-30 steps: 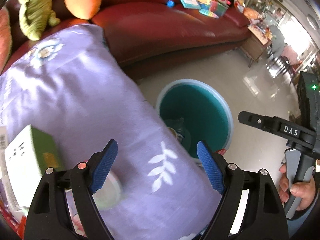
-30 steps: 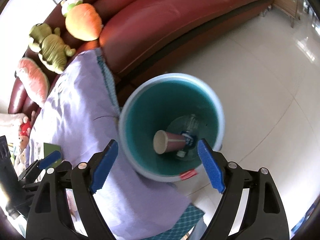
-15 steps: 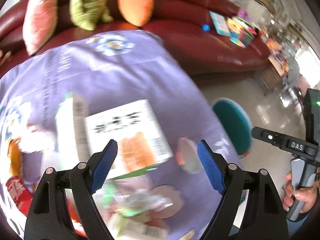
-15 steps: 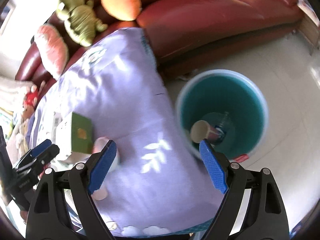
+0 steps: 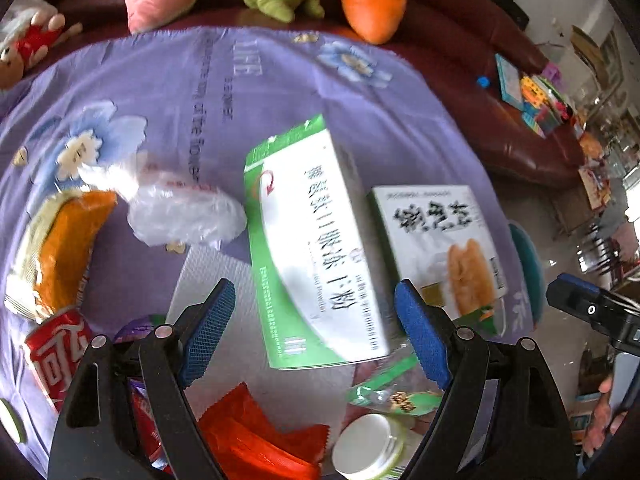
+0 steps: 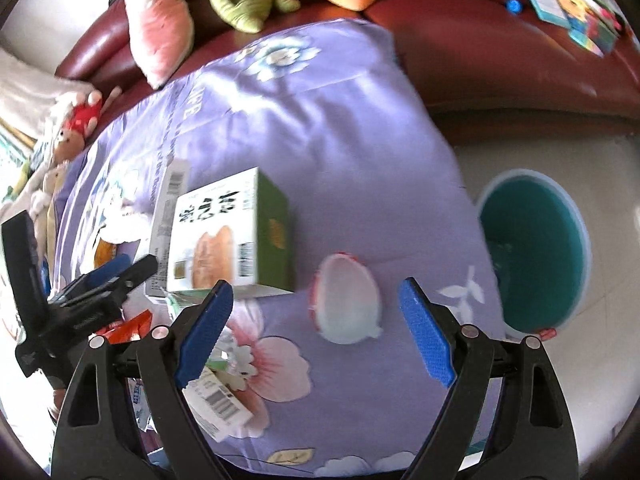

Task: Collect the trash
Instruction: 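Return both tools to the table and approach the two green boxes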

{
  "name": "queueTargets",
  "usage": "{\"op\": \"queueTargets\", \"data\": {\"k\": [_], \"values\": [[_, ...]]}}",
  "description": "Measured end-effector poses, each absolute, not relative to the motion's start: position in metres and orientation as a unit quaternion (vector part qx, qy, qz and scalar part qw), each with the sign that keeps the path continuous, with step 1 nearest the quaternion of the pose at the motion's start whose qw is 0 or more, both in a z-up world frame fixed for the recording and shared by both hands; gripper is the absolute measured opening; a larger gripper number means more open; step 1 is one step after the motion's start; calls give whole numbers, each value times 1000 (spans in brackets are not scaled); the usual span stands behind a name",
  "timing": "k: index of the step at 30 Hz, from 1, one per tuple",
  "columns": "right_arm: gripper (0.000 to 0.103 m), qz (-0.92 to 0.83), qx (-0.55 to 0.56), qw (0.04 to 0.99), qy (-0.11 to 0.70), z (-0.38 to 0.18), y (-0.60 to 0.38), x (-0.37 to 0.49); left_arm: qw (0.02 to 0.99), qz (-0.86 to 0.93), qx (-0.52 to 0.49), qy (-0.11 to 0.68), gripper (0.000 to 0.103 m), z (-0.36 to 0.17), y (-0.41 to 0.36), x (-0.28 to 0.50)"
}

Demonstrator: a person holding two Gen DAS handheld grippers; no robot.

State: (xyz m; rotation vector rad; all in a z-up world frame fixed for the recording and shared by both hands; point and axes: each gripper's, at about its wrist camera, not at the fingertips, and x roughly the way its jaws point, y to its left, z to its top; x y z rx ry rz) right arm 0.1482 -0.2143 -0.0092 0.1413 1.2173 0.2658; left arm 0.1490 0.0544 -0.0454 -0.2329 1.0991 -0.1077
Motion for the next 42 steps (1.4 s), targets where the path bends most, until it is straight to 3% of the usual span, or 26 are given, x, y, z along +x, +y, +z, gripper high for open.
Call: {"op": "queueTargets", "data": {"k": [4,16,25,33,35,36,39,42], "values": [[81,125,52,804,579,-13,-195,153,843,-56,-109,524,90,-57,54,150],[81,124,27,796,592,-19,-162,165,835,-33,-133,534,90,-74,99,151],[81,102,35,800,590,-16,-178,158,843,-76,-90,525,95,-59,76,147],[81,100,-5,803,587,-31,-184,136,835,-47,-60,544,95,-81,65,164],[72,108,-13,802,588,-39,-179,136,837,-46,-53,543,95,-82,63,164],[70,111,-17,801,588,-43,-176,138,838,-47,-51,542,95,-83,62,164],[62,118,-24,803,584,-51,-167,146,838,-53,-51,540,75,-82,63,164],[60,129,-33,812,568,-54,-159,155,841,-54,-58,535,75,-78,68,164]]}}
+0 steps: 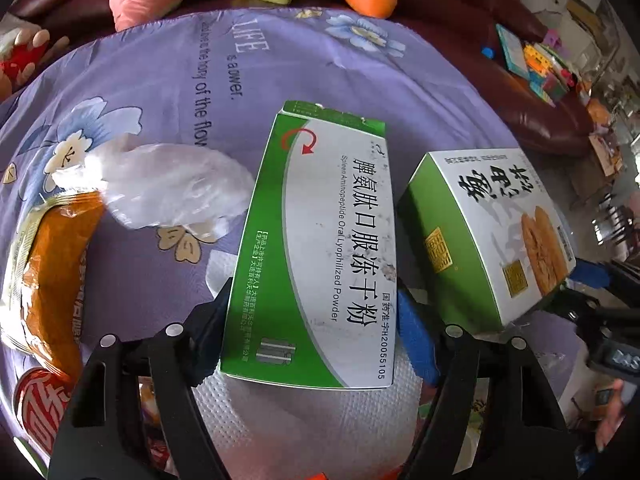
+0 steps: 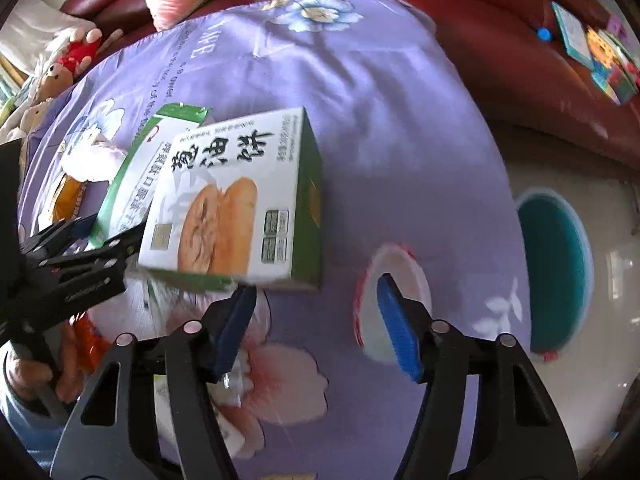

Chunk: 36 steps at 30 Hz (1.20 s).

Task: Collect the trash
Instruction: 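Return both tools to the table and approach the two green boxes, then grasp the white-green medicine box with the left tool while the right grasps the snack box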

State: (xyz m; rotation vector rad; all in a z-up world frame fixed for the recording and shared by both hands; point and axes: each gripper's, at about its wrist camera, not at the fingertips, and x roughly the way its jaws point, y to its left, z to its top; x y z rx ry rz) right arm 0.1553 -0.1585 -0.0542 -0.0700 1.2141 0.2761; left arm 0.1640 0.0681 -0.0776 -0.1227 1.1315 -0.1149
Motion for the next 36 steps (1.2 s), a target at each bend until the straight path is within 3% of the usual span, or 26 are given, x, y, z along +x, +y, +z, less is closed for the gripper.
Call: {"op": "queueTargets", "data": {"k": [7,10,24,36], "values": [[57,155,-35,832,532,-64,-148,178,836,-47,-52,544,76,-79,68,169],[7,162,-15,836,524,-60,-151,186,835,-38,-49,547,75,-83,66,177],[6,172,105,847,492,-3,-216,204,863,-51,-109,491,74,-23,77,169],[6,116,167,874,440,36,-320,176,863,-121,-73,486,74,8,-6,170]]}}
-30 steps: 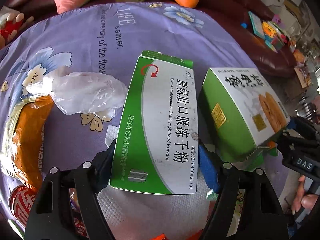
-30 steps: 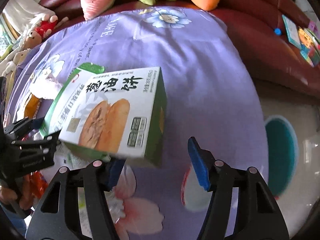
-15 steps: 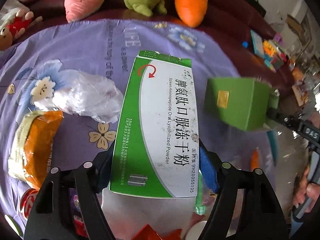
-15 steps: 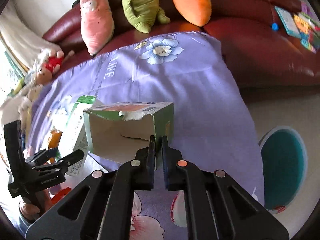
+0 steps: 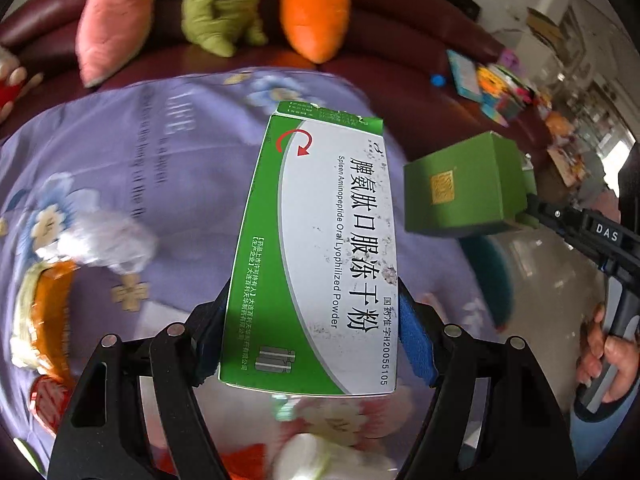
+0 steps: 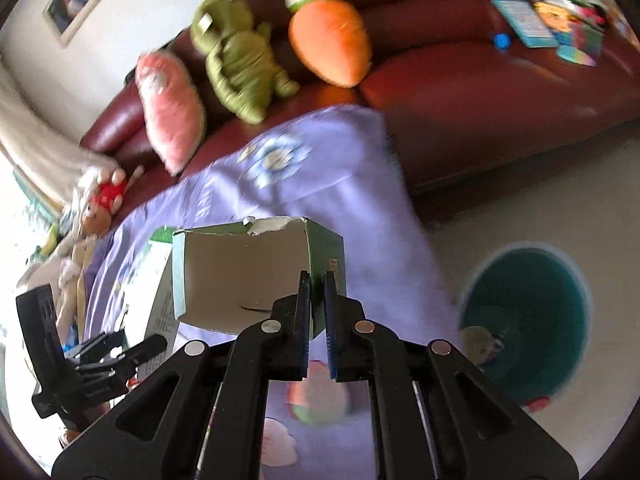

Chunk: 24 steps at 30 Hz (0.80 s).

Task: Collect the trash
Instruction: 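Grasp the white-green medicine box with the left tool while the right grasps the snack box, then carry both boxes over the bucket and open both tools to drop them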

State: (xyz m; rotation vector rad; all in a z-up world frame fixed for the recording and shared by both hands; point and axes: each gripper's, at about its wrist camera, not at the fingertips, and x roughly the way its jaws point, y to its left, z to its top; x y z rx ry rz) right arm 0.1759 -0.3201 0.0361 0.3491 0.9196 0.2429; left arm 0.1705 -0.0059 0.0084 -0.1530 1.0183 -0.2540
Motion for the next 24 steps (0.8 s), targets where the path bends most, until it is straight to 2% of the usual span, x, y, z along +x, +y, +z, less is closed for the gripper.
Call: {"op": "queueTargets", "data": {"k": [5,10,21,24], "values": [[6,50,193,883,425,40,-395,149,858,-171,-44,483,74,17,-71,173],[7,-9,212,877,432,20,-462,124,847,-208,-10,489,74,15,-134,176],[7,-42,220,855,468,-38,-516,114,822,-235,45,518,74,-10,-226,183],[11,-35,218,850,479,-50,-521,120,816,-238,55,525,74,-17,-241,188]]}}
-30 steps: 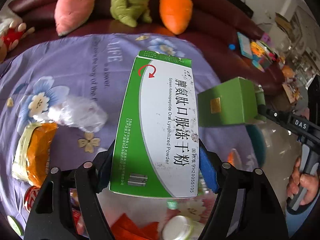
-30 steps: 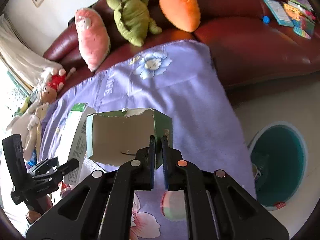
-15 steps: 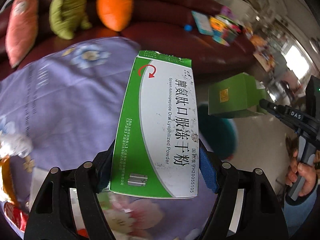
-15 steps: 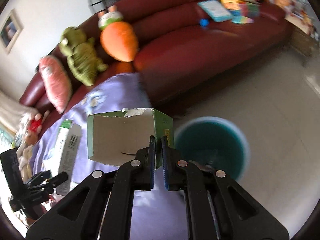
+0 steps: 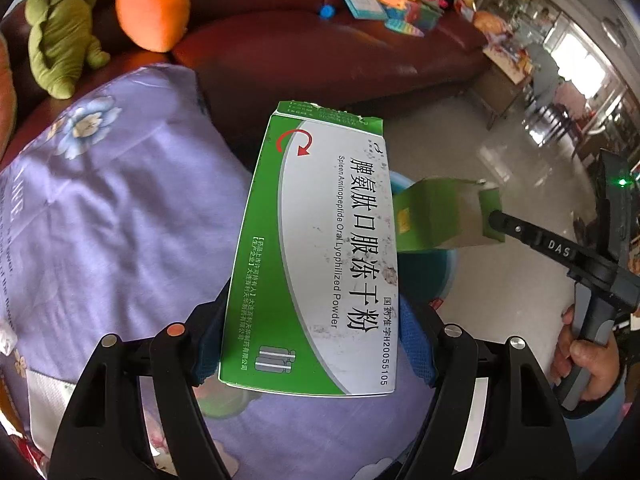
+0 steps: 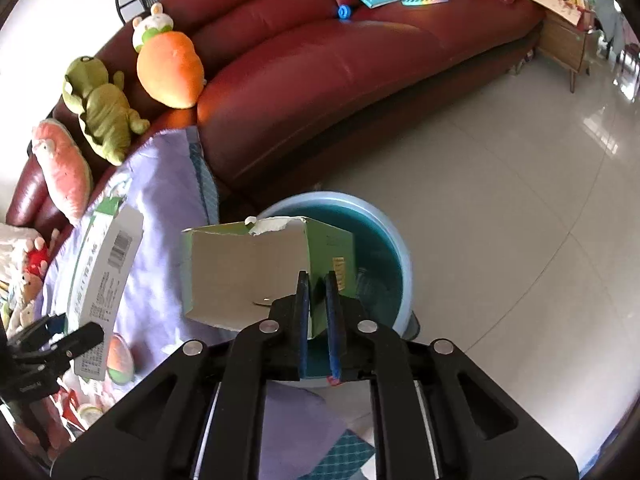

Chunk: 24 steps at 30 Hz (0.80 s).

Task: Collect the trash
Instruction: 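Carry both boxes over the bucket and open both tools to drop them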

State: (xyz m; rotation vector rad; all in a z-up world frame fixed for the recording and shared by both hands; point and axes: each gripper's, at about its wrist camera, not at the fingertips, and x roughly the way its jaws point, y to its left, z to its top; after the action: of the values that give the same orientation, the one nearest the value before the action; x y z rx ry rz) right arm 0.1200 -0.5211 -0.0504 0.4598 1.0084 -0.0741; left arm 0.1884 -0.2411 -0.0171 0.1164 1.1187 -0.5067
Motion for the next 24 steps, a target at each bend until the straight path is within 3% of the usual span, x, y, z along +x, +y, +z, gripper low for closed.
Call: {"op": "queueTargets", "data": {"k": [3,4,7,10,24], "values": [[23,-30,227,843,487,-62,-526,122,810,-240,62,532,74,-26,-255,193],[33,-29,232,841,488,-64,-528,123,808,-241,64,534,74,-29,-259,195],[37,-30,237,841,485,-66,-532,124,802,-243,72,541,74,-37,-269,197],[54,-37,240,843,481,-66,-535,125,798,-244,79,546,74,-43,-278,200],[66,-53,251,839,479,-69,-555,123,763,-264,94,583,74,-76,-311,214]]}}
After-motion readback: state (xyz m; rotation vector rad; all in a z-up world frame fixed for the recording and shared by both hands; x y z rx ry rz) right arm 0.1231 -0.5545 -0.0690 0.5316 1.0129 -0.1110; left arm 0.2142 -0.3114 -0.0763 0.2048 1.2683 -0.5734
